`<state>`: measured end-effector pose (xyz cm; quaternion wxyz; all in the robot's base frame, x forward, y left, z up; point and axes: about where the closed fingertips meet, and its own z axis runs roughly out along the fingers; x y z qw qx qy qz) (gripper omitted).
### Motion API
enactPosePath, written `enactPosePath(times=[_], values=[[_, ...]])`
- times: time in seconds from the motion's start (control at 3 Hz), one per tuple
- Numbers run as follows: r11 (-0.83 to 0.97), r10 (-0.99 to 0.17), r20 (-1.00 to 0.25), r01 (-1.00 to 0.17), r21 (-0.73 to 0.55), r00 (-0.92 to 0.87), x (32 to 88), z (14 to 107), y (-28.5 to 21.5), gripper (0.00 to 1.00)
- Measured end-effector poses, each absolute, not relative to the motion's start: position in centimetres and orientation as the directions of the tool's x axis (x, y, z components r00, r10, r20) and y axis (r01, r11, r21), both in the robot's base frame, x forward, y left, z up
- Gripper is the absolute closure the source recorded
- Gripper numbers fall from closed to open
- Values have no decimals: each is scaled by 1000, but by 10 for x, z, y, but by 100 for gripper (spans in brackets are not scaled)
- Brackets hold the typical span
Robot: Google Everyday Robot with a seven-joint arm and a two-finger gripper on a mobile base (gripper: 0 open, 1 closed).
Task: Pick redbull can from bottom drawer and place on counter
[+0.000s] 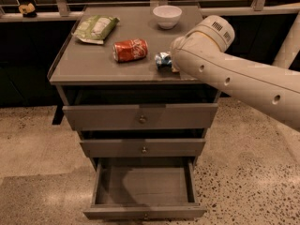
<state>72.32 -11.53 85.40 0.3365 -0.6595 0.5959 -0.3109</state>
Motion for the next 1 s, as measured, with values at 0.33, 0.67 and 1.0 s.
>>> enactPosePath(times=[0.33,0.67,1.0], values=[[-63,-995,9,-577,-814,96,723,854,-115,12],[-63,-995,9,-577,-814,97,723,854,-115,0],[-63,-995,9,-577,-814,97,723,854,-115,0]])
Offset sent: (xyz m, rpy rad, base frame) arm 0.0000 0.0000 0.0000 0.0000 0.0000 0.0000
